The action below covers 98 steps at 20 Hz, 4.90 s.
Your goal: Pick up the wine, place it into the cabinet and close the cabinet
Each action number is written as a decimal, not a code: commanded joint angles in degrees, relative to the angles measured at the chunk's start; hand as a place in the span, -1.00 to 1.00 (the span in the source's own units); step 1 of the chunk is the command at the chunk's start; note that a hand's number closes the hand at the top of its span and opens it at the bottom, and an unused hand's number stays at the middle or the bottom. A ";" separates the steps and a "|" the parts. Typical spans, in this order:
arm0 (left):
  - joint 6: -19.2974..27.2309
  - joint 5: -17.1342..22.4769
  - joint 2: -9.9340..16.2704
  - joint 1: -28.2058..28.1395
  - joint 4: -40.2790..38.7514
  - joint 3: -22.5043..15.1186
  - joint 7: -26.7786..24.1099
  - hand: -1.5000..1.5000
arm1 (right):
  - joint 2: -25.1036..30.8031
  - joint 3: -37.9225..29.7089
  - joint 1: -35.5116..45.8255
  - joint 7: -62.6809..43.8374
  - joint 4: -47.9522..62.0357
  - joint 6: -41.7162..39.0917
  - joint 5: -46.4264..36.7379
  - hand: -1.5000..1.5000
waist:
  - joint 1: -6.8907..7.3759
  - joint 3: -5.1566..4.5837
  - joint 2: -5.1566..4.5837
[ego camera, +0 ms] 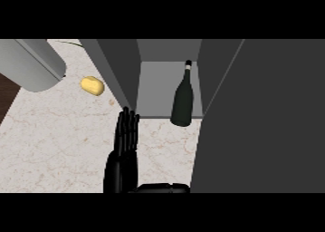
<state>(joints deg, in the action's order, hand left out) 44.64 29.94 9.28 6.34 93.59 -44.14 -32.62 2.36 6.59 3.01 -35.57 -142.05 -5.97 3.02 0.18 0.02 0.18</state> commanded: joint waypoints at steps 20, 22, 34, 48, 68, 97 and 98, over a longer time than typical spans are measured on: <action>-18.00 4.87 22.60 -19.31 22.55 9.59 0.26 -1.00 | -0.80 7.93 -10.89 -3.56 -2.42 -8.16 13.80 1.00 | 0.02 0.01 -0.10; -18.26 5.54 25.93 -23.37 26.98 11.14 0.54 -1.00 | -1.62 12.75 -11.34 -10.79 -7.40 -5.17 11.38 1.00 | 0.24 -0.04 0.08; -30.58 15.93 30.03 -29.65 25.57 27.85 -0.84 -1.00 | -2.36 36.85 -7.90 -9.52 -5.05 -3.01 -0.57 1.00 | 0.22 -0.09 0.21; -38.43 21.68 34.60 -27.50 19.89 39.24 3.90 -1.00 | -2.21 51.77 3.41 -4.72 5.55 16.28 -9.86 1.00 | -0.32 -0.30 0.22; -42.44 25.76 32.77 -23.02 18.59 41.90 9.28 -1.00 | -1.82 40.07 35.90 -8.73 20.01 34.96 -2.41 1.00 | 2.43 -0.23 -0.49; -38.76 17.91 25.50 -17.15 17.78 40.62 13.74 -1.00 | -1.80 12.10 68.57 18.79 81.22 22.06 8.43 1.00 | 0.83 -0.06 -0.52; -39.25 16.47 24.83 -18.43 17.92 39.08 12.60 -1.00 | 0.11 12.25 65.93 22.44 82.71 19.26 9.18 1.00 | 1.15 -0.06 -0.76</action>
<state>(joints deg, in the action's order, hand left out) 5.32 48.35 35.21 -12.40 111.78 -3.68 -19.72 -0.01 22.53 70.68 -18.25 -67.90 15.66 12.42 1.69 -0.39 1.06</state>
